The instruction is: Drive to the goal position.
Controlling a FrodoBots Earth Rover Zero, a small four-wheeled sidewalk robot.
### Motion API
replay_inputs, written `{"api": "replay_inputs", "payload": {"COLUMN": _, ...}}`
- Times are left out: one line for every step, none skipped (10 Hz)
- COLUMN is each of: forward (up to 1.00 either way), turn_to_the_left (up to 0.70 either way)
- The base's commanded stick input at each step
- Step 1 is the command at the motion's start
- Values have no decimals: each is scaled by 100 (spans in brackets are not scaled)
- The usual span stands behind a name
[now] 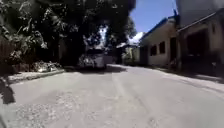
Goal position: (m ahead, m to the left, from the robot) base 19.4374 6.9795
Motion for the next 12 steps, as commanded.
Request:
{"api": "replay_inputs", "payload": {"forward": 100, "turn_to_the_left": 2}}
{"api": "replay_inputs", "payload": {"forward": 100, "turn_to_the_left": 2}}
{"api": "replay_inputs", "payload": {"forward": 100, "turn_to_the_left": 2}}
{"api": "replay_inputs", "payload": {"forward": 100, "turn_to_the_left": 2}}
{"api": "replay_inputs", "payload": {"forward": 100, "turn_to_the_left": 2}}
{"api": "replay_inputs", "payload": {"forward": 100, "turn_to_the_left": 2}}
{"api": "replay_inputs", "payload": {"forward": 100, "turn_to_the_left": 3}}
{"api": "replay_inputs", "payload": {"forward": 100, "turn_to_the_left": 2}}
{"api": "replay_inputs", "payload": {"forward": 100, "turn_to_the_left": 2}}
{"api": "replay_inputs", "payload": {"forward": 100, "turn_to_the_left": 2}}
{"api": "replay_inputs", "payload": {"forward": 100, "turn_to_the_left": 2}}
{"api": "replay_inputs", "payload": {"forward": 100, "turn_to_the_left": 1}}
